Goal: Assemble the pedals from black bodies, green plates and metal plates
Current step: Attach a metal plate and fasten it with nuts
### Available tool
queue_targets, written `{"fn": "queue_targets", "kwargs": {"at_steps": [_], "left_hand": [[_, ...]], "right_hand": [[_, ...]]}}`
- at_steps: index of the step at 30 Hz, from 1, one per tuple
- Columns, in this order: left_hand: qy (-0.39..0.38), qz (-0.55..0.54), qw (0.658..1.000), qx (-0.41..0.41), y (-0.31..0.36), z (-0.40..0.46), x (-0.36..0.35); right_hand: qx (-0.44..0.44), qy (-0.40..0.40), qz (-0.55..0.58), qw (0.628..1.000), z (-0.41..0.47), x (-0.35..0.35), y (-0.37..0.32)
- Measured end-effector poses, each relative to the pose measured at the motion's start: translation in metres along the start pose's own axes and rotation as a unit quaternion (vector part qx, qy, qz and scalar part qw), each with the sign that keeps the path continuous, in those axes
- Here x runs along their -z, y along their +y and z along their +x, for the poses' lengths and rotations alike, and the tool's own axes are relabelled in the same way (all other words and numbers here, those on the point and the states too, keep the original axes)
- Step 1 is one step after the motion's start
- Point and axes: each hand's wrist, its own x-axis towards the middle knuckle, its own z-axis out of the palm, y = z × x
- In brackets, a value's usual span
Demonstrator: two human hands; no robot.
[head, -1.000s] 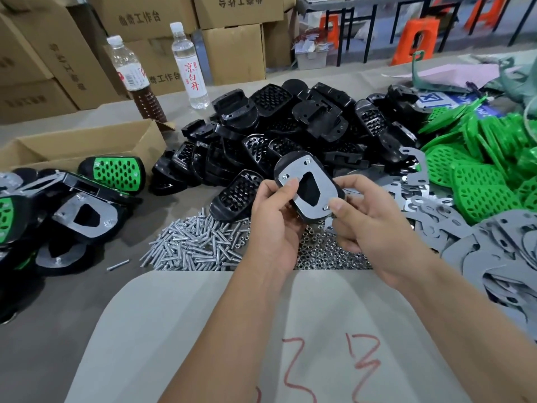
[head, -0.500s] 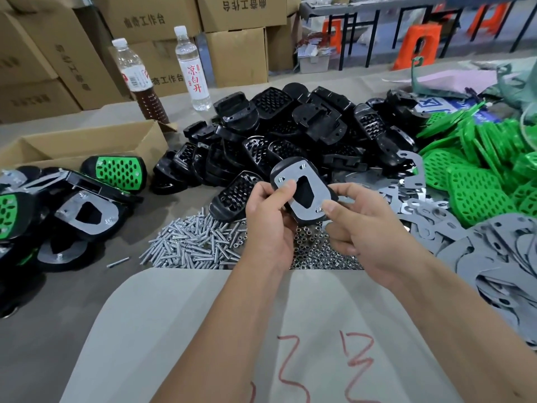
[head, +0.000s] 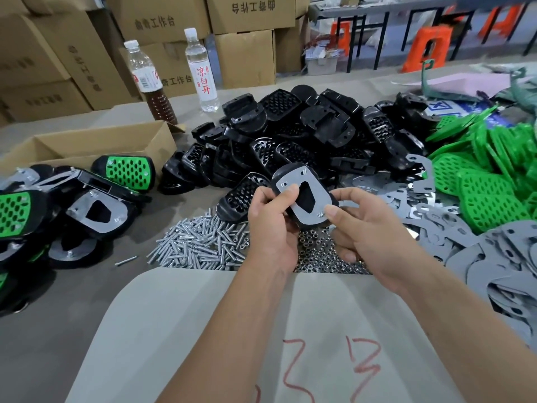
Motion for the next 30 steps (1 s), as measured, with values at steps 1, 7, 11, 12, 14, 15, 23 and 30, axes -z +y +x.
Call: {"fn": "queue_targets", "kwargs": {"at_steps": [1, 7, 11, 12, 14, 15, 23, 30], "left_hand": [[-0.001, 0.001, 1.0, 0.003, -0.001, 0.0, 0.0], [-0.023, 0.005, 1.0, -0.009, -0.002, 0.002, -0.001], [-0.025, 0.02, 0.999, -0.032, -0.003, -0.002, -0.004], [-0.024, 0.018, 0.999, -0.034, -0.003, -0.002, -0.004], [-0.021, 0.008, 0.999, -0.032, -0.002, -0.003, -0.004], [-0.02, 0.003, 0.999, -0.032, -0.002, -0.003, -0.003], [0.038, 0.013, 0.995, -0.095, 0.014, 0.002, 0.011], [0.061, 0.002, 0.993, -0.096, 0.013, 0.009, 0.019]], "right_hand": [[0.001, 0.002, 0.002, 1.0, 0.0, 0.0, 0.0], [0.019, 0.008, 0.041, 0.999, 0.0, 0.0, 0.007], [0.053, 0.007, -0.043, 0.998, -0.002, 0.003, 0.012], [0.061, 0.005, -0.067, 0.996, -0.003, 0.004, 0.012], [0.071, 0.001, -0.092, 0.993, -0.004, 0.006, 0.012], [0.078, 0.004, -0.096, 0.992, -0.005, 0.006, 0.011], [0.085, -0.009, -0.596, 0.798, -0.005, 0.006, 0.001], [0.082, -0.01, -0.585, 0.807, -0.007, -0.004, -0.004]]}}
